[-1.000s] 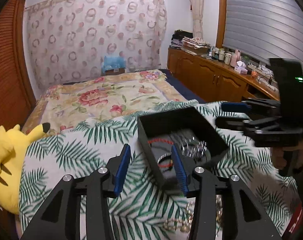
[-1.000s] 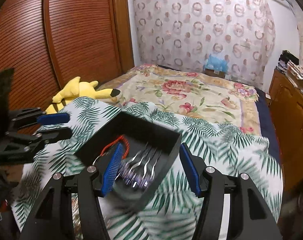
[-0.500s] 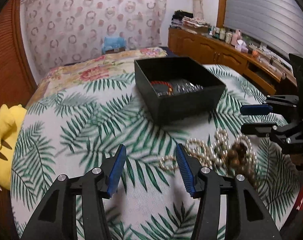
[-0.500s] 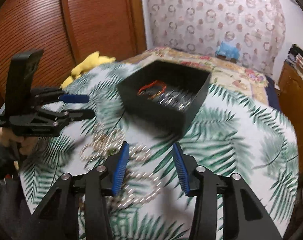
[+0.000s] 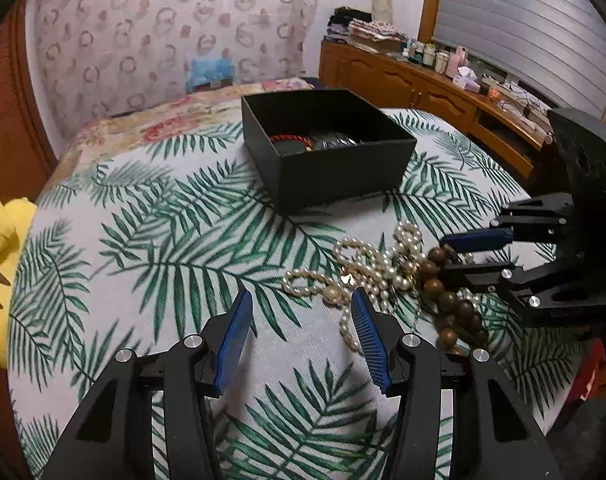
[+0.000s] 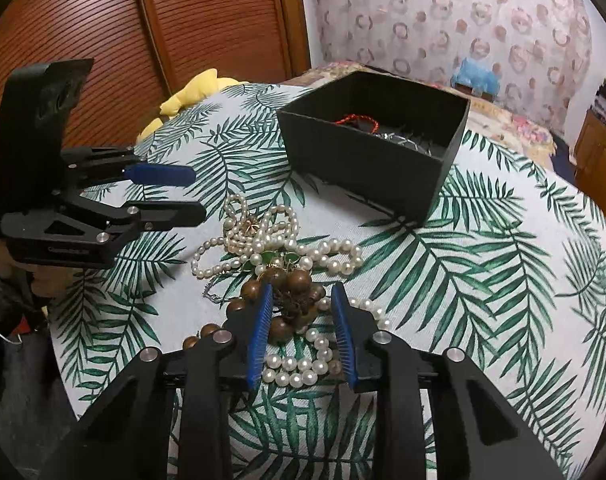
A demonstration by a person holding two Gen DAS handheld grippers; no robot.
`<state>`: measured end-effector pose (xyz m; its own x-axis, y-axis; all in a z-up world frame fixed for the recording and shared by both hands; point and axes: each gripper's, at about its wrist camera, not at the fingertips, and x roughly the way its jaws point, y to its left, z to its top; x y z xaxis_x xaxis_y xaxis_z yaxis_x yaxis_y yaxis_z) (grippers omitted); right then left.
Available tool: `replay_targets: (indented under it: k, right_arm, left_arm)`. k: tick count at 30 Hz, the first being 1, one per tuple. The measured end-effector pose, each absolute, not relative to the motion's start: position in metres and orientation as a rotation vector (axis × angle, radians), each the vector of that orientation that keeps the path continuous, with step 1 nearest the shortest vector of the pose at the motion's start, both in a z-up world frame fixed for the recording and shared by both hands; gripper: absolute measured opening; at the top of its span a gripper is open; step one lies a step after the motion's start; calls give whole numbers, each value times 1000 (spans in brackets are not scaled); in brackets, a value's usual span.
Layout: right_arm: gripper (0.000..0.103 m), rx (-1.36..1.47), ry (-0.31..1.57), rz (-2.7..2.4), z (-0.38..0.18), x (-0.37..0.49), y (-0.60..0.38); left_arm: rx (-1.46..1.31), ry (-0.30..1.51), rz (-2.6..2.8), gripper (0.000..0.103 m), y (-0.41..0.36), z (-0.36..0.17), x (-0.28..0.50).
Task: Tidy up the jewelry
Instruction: 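Grasp the brown wooden bead bracelet with the right tool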
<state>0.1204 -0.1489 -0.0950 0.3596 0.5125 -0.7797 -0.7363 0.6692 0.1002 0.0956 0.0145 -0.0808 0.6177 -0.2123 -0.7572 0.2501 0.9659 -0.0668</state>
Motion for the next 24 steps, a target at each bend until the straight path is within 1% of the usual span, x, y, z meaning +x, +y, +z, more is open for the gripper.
replay_targets:
  k: [2,4,10,12,14,15,24]
  right_arm:
    - [23,-294,891,819,-95,121,-148]
    - [18,-300,888,827,-94,120,-147]
    - [14,-269,859,832,-75,119,-156]
    - [14,-255,840,830,-65,118,-160]
    - [14,-245,827,826,-57,118,-165]
    - [14,-239,818,822,-53,117,-167]
    - [14,-206,772,774,-35,115,-183]
  left_arm:
    - [47,879,-269,49,13,-83,95]
    - [44,889,-267,49,13,-83,96]
    - [42,908,-278,49,9,-83,93]
    - [47,910,-284,45,6,-82,92]
    - [55,922,-294,25,2,-84,92]
    - [58,928,-298,21,0,-84,93]
    - [77,955,-292,21,-10,-92,98]
